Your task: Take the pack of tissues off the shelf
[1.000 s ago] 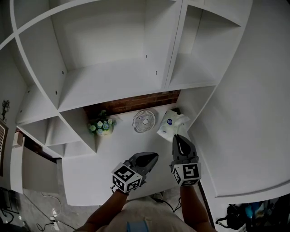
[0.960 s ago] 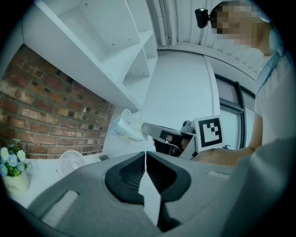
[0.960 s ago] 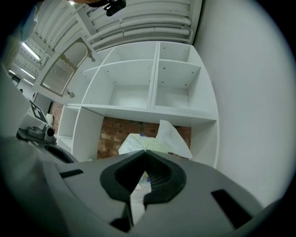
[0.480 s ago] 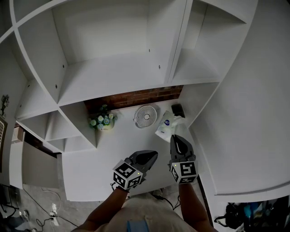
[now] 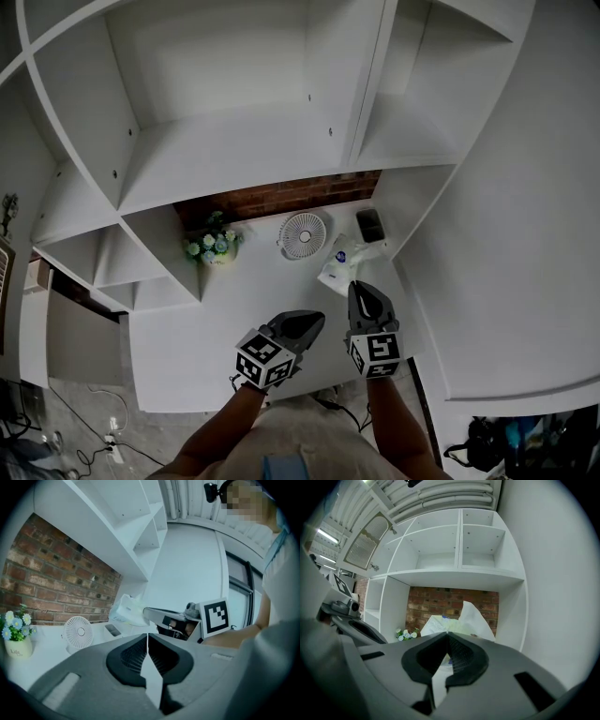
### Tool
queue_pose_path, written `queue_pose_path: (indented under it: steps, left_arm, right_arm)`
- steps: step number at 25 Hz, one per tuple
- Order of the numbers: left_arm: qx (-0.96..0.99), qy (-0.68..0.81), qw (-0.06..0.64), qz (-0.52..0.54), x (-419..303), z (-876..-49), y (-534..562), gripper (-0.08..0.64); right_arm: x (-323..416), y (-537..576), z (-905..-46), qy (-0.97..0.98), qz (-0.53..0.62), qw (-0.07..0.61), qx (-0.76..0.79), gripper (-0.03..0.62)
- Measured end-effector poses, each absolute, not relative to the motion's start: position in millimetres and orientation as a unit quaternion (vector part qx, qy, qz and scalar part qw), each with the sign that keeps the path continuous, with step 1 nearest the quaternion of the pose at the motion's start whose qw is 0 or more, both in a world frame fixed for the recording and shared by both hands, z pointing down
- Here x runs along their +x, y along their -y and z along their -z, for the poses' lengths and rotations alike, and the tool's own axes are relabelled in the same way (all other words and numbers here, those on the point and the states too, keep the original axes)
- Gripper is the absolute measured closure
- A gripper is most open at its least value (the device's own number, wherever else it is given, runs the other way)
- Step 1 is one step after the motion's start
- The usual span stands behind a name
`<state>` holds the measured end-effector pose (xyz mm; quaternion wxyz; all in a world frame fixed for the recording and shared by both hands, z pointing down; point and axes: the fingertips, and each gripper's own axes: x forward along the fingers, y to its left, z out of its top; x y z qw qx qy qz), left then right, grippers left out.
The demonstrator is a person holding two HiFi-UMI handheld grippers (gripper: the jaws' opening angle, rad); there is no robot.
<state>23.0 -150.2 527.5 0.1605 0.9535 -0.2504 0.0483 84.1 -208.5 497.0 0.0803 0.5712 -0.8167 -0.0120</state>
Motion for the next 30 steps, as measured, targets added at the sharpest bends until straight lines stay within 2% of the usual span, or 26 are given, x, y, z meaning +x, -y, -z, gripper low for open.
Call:
queue_pose_path:
  steps: [30]
  left_arm:
    - [0.935,0.259,0.217,-0.107,21,-606,147,0.546]
  right_arm:
    - [80,206,-605,0.822,-0.055,0.149,0.548,0.575]
